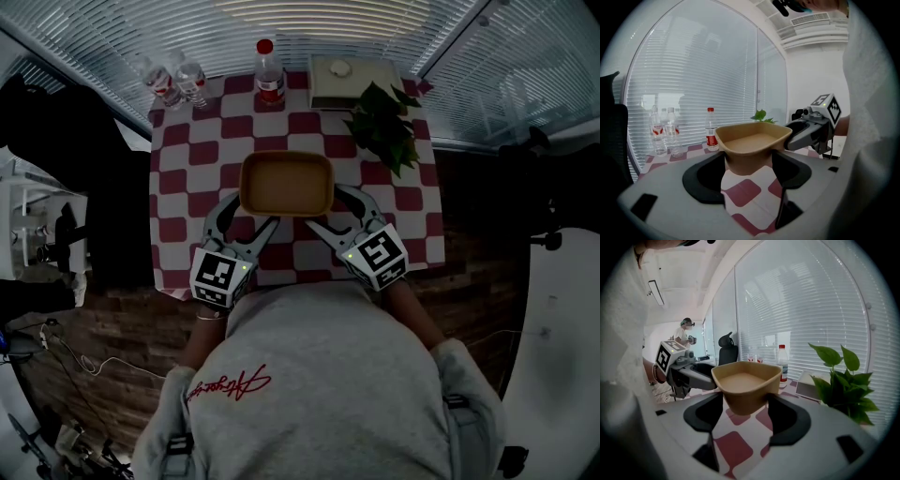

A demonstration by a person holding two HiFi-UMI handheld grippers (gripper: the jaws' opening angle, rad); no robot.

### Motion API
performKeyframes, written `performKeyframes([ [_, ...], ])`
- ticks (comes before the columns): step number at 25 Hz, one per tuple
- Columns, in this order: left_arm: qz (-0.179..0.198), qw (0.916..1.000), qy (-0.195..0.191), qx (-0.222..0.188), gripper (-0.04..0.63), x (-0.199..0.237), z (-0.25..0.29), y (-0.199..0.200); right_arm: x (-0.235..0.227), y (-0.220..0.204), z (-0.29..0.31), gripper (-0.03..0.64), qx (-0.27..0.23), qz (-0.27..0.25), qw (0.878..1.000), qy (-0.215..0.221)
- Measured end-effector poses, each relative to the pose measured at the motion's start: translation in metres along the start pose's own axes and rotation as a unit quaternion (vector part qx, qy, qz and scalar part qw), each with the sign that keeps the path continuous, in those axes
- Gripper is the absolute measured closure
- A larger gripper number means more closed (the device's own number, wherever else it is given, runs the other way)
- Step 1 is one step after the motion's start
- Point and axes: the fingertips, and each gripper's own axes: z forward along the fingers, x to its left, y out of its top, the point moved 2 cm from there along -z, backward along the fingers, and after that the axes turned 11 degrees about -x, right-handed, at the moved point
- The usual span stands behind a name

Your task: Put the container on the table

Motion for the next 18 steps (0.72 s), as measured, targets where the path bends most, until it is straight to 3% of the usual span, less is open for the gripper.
performKeyframes([
  [18,-0.007,0.9995,0.003,0.029,0.276,0.002,0.0,-0.021,0.001,-0.018,0.006,0.311,0.028,0.01,1.0,0.009],
])
